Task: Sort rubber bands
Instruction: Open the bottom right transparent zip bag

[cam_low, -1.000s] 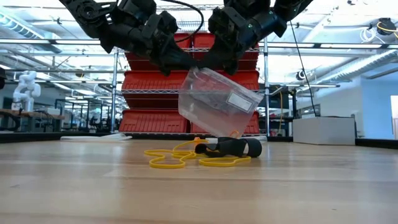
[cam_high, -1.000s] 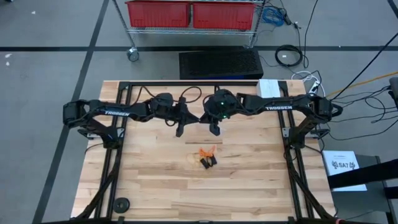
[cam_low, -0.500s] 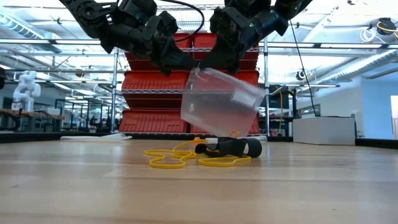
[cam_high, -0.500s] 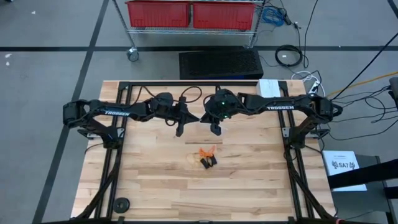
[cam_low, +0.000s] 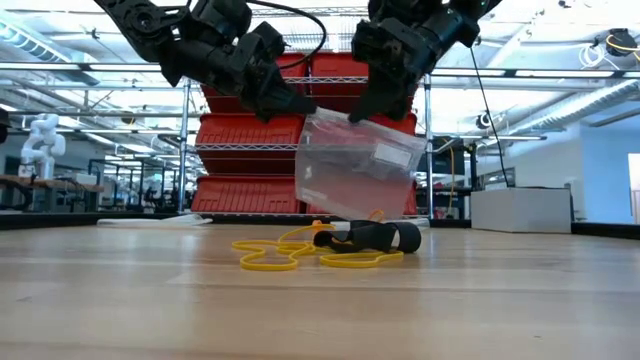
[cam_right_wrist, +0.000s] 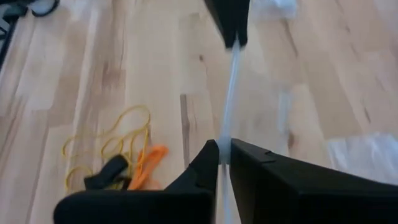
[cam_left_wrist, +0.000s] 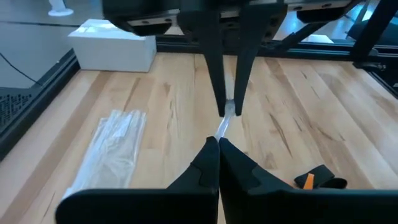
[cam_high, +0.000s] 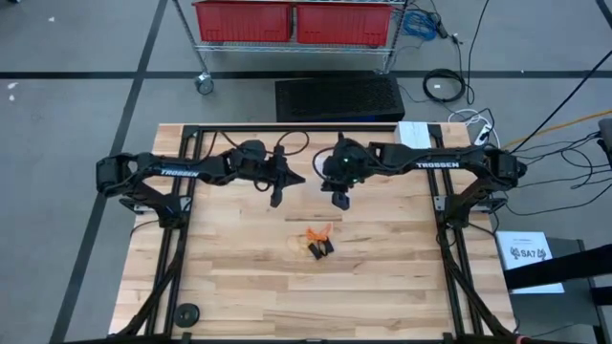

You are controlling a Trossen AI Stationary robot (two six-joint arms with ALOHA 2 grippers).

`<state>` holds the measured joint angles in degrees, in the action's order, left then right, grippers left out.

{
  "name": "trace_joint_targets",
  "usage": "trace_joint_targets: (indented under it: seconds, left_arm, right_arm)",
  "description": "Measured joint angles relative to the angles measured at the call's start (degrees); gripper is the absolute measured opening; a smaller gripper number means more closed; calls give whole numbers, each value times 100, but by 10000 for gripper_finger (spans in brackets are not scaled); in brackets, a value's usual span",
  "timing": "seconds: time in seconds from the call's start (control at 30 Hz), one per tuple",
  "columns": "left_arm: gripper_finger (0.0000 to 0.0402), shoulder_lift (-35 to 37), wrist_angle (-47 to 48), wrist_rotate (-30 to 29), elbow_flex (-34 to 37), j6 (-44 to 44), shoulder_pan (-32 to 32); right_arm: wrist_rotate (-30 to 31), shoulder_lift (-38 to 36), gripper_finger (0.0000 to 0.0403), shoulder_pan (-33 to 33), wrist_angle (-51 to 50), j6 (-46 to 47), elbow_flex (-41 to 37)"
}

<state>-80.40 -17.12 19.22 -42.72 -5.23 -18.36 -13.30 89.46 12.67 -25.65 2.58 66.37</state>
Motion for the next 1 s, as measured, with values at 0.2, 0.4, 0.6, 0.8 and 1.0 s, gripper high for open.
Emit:
trace_joint_targets:
  seconds: [0.2,0.4,0.6,0.8,1.0]
  left_arm:
    - [0,0,48,-4,2,0,-85]
    - [0,0,37,-4,2,-9,-117]
    - [0,1,36,-13,2,-11,-119]
    - [0,4,36,-33,2,-15,-119]
    - [0,24,17,-83,2,28,-132]
  right_arm:
    - [4,-12,8,0,-670,98,0]
    - [4,-12,6,0,-1236,161,-3]
    - [9,-12,5,-2,-1627,228,-7]
    - [45,-7,19,-2,-1820,301,-17]
    - [286,10,95,9,-2058,577,-28]
